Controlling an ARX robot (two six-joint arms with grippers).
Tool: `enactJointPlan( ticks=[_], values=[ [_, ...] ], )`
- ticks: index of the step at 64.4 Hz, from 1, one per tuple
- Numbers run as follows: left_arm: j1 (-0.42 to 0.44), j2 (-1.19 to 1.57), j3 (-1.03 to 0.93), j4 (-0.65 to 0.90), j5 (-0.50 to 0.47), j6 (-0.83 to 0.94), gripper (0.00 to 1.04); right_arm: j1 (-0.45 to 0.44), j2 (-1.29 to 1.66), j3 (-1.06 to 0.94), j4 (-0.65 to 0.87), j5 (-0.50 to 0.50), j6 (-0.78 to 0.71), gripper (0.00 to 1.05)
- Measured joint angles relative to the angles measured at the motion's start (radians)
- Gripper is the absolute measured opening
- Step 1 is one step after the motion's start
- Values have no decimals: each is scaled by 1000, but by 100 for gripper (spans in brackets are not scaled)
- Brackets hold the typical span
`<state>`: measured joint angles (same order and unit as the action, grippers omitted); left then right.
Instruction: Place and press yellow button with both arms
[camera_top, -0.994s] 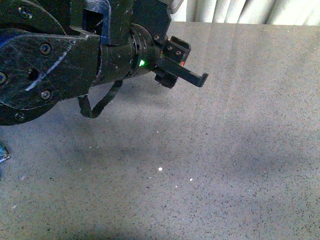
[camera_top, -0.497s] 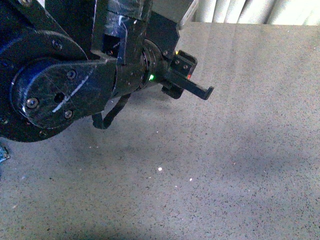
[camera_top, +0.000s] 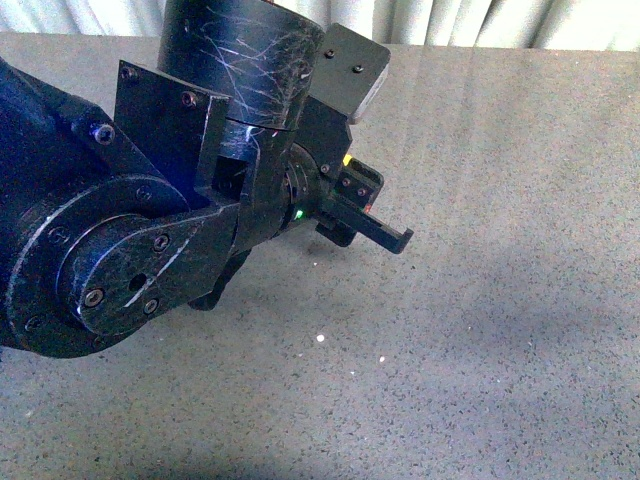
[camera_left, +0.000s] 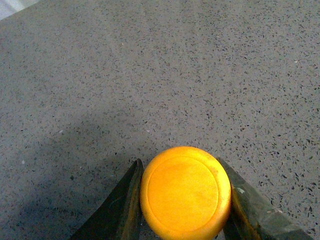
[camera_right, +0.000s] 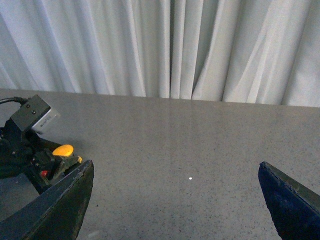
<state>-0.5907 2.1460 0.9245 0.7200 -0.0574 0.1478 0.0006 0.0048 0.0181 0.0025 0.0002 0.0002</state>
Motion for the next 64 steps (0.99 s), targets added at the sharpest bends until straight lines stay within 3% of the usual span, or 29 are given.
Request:
enactJointPlan(
  ticks=[64],
  values=[
    [0,0,0,0,-2,0,33,0,0,0,0,0,0,96]
  ],
)
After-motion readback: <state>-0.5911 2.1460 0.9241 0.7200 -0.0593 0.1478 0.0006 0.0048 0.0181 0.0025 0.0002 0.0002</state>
